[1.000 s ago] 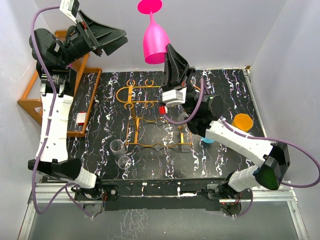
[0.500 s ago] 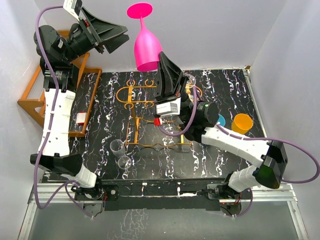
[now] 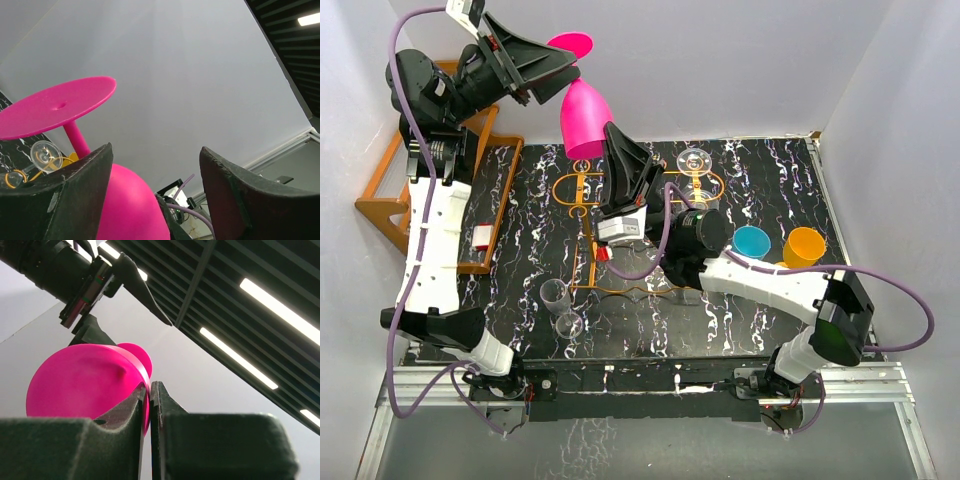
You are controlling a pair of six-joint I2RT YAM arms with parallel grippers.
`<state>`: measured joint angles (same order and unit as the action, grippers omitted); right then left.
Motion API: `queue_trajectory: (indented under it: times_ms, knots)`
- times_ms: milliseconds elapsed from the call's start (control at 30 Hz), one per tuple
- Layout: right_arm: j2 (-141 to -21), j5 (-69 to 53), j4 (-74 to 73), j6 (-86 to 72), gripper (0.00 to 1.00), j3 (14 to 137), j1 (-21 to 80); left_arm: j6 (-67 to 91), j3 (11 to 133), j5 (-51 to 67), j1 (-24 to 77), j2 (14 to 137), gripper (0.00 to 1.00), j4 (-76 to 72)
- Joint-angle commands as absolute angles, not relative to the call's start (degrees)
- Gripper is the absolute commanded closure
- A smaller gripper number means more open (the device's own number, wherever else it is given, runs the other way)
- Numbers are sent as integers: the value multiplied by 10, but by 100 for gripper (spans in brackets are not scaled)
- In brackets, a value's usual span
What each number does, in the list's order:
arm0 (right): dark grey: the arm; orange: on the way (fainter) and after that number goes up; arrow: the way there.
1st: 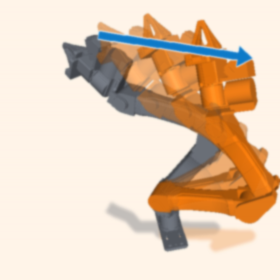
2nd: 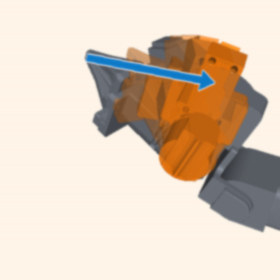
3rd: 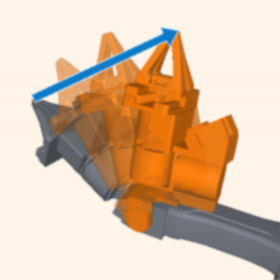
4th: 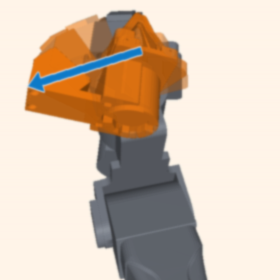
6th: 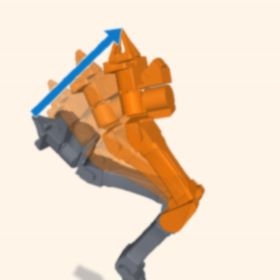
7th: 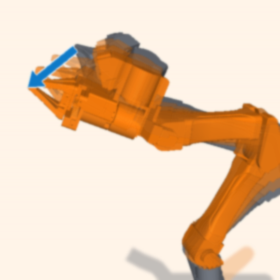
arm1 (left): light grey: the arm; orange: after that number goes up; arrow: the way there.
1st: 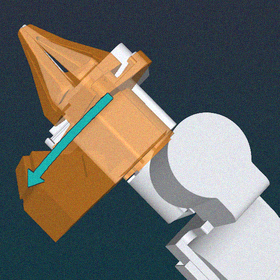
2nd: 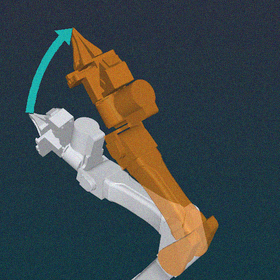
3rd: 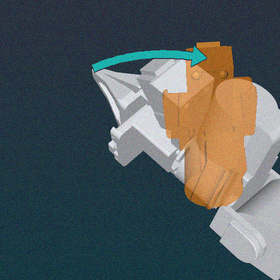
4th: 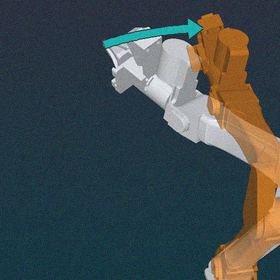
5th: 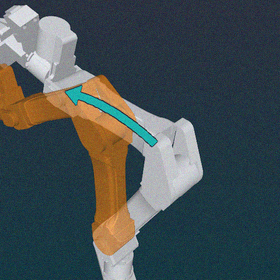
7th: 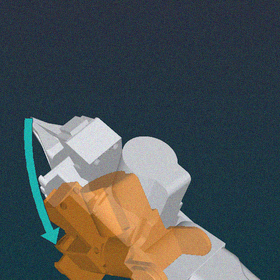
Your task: Place the wine glass upside down on the wine glass rack
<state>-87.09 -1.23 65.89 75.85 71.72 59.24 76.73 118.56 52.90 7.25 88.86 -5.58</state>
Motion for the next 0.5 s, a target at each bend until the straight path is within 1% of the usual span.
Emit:
queue_trajectory:
  times_ms: [0,267,367,467]
  knots:
    - [-870,-1,707,777,92,752,600,772,1204,533,83,884,33,-40]
    - [-862,23,706,809,91,751,605,760,1180,537,86,874,34,-33]
    - [-844,25,701,819,92,741,603,754,1180,538,86,873,38,-27]
    - [-828,17,701,817,92,732,601,752,1174,537,86,873,38,-26]
